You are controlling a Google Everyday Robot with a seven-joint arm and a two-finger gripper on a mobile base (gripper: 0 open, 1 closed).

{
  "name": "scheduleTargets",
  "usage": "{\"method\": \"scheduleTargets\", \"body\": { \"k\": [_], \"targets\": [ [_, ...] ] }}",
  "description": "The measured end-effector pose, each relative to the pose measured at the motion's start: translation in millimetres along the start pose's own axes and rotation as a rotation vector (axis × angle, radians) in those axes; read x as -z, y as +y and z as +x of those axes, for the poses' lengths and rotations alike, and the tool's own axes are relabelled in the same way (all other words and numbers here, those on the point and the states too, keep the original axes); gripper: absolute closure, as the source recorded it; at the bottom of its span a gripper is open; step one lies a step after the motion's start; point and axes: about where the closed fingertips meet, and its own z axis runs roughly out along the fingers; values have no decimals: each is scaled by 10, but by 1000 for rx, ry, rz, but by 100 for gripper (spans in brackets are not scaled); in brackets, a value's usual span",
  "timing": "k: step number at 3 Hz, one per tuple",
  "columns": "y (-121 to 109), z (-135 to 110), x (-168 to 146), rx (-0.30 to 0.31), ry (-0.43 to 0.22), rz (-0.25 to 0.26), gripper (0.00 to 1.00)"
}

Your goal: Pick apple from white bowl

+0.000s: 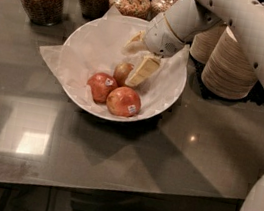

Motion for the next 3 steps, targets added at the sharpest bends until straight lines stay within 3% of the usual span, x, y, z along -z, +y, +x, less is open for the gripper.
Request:
{"method": "scheduleTargets", "body": {
  "k": [3],
  "targets": [
    [-16,202,-314,-46,24,-57,39]
  ]
}}
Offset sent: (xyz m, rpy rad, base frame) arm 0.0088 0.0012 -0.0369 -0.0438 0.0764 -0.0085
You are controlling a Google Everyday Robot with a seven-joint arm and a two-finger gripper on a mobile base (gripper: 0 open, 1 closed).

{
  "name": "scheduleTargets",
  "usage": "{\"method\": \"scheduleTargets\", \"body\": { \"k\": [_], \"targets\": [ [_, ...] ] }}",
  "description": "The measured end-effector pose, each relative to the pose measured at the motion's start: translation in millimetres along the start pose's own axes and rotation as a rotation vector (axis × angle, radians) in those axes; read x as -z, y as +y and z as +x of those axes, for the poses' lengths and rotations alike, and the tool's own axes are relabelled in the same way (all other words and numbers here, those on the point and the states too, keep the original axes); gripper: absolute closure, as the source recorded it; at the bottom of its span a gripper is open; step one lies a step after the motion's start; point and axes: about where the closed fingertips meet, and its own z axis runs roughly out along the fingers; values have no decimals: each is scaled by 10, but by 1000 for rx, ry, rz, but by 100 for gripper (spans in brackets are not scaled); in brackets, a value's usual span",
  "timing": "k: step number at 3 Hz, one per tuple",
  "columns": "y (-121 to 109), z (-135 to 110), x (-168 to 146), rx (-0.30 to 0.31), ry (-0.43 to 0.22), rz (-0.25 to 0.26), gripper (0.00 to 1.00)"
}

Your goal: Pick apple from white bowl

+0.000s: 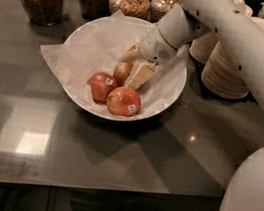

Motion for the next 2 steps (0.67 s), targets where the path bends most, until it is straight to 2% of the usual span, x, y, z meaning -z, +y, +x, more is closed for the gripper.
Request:
{"method": "scheduleTargets", "body": {
  "k": [1,2],
  "targets": [
    [6,8,1,-4,3,0,39],
    [14,42,-7,-14,11,0,58]
  ]
}}
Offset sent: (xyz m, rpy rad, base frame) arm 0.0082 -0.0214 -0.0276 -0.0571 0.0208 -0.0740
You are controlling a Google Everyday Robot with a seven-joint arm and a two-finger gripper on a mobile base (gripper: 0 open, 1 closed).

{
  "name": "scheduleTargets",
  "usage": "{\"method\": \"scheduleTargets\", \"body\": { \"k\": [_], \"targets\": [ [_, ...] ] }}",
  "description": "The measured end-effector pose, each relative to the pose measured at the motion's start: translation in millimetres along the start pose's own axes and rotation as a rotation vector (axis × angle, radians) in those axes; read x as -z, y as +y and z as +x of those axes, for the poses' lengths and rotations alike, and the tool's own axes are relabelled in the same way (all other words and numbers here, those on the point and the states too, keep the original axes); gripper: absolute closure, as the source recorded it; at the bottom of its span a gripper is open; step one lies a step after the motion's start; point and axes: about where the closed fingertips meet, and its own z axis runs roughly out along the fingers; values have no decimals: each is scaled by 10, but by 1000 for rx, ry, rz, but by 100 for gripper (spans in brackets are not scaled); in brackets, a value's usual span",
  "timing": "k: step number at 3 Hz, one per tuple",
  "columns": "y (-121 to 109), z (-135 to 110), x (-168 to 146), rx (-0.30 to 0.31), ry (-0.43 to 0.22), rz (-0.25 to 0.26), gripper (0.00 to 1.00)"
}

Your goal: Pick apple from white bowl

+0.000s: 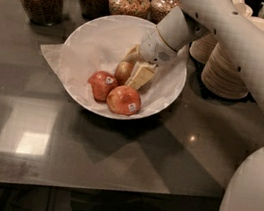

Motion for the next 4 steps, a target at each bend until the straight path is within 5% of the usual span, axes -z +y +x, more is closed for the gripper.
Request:
{"method": "scheduleTargets", "body": {
  "k": [2,4],
  "targets": [
    [0,0,-1,0,0,0,100],
    [57,-16,85,-3,-38,24,100]
  ]
}}
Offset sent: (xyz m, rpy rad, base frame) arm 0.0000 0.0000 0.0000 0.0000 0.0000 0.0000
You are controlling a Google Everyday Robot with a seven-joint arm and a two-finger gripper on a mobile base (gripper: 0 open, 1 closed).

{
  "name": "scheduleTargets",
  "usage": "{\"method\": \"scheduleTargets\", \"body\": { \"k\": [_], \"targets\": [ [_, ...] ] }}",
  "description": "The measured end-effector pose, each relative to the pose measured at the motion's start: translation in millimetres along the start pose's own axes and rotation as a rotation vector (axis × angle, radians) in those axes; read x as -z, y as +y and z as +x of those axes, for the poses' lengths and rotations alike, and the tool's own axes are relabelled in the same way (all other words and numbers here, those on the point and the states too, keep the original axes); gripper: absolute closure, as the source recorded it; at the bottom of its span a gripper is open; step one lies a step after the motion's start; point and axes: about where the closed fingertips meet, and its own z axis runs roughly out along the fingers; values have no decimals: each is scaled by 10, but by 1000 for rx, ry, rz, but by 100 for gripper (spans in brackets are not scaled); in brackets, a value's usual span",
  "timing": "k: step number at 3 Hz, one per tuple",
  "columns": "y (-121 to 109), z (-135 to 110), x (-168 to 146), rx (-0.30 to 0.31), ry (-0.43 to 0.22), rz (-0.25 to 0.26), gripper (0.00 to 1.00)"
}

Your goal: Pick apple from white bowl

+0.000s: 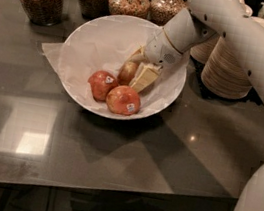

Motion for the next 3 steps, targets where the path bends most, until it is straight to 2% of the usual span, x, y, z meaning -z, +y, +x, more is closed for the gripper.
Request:
{"method": "scheduleTargets", "body": {
  "k": [1,2,3],
  "targets": [
    [80,-104,258,10,-66,65,100],
    [129,-217,507,35,-169,117,100],
    [150,-358,757,66,-268,144,100]
  ]
}}
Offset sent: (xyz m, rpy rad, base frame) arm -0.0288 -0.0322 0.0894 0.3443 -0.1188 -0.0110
